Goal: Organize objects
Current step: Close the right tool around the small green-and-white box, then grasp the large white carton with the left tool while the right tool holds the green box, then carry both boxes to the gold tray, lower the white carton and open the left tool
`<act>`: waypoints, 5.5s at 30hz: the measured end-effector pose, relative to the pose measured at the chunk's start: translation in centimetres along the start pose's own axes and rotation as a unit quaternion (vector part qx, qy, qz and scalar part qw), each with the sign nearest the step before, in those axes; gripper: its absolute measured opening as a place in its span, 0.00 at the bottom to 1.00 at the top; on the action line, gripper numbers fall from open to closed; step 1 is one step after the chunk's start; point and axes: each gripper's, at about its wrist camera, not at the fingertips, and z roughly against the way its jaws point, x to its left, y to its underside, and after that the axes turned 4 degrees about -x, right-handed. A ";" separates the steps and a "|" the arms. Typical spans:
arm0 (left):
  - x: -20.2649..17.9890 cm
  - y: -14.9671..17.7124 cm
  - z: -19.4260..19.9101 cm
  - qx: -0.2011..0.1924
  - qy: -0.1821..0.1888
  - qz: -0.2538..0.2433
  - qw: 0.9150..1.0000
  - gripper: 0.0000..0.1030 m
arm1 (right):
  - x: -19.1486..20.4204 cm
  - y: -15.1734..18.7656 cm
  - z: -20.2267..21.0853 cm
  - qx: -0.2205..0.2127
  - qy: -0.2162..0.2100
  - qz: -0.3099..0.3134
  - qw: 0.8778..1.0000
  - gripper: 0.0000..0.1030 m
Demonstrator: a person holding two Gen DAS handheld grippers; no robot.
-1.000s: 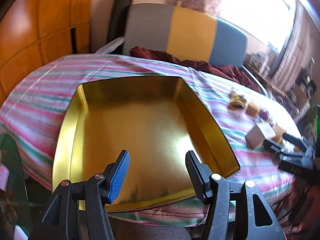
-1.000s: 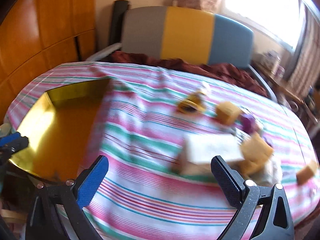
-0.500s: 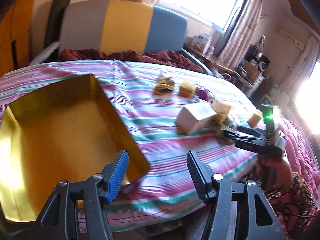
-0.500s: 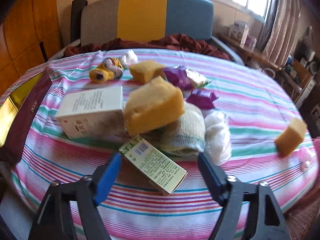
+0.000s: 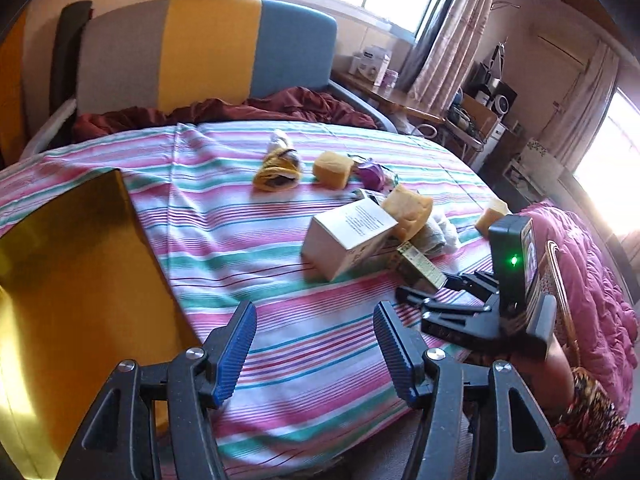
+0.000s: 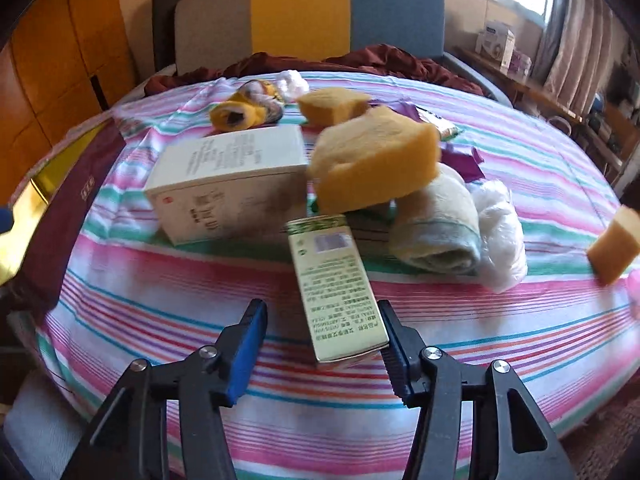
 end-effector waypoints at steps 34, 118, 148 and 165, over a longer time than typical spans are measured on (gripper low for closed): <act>-7.5 -5.4 -11.7 0.038 -0.021 -0.225 0.973 0.74 | -4.9 1.2 1.5 0.009 0.073 -0.085 0.994 0.29; -7.0 -3.3 -11.7 0.016 -0.008 -0.184 0.983 0.48 | -3.9 1.8 3.1 -0.004 0.050 -0.078 0.996 0.29; 22.5 -0.4 4.7 -0.044 -0.180 0.117 0.976 0.48 | 16.0 -7.8 5.1 -0.063 -0.077 0.078 0.992 0.29; 29.4 0.1 4.3 -0.006 -0.285 0.160 0.945 0.50 | 27.3 -9.9 2.5 -0.020 -0.166 0.126 0.978 0.29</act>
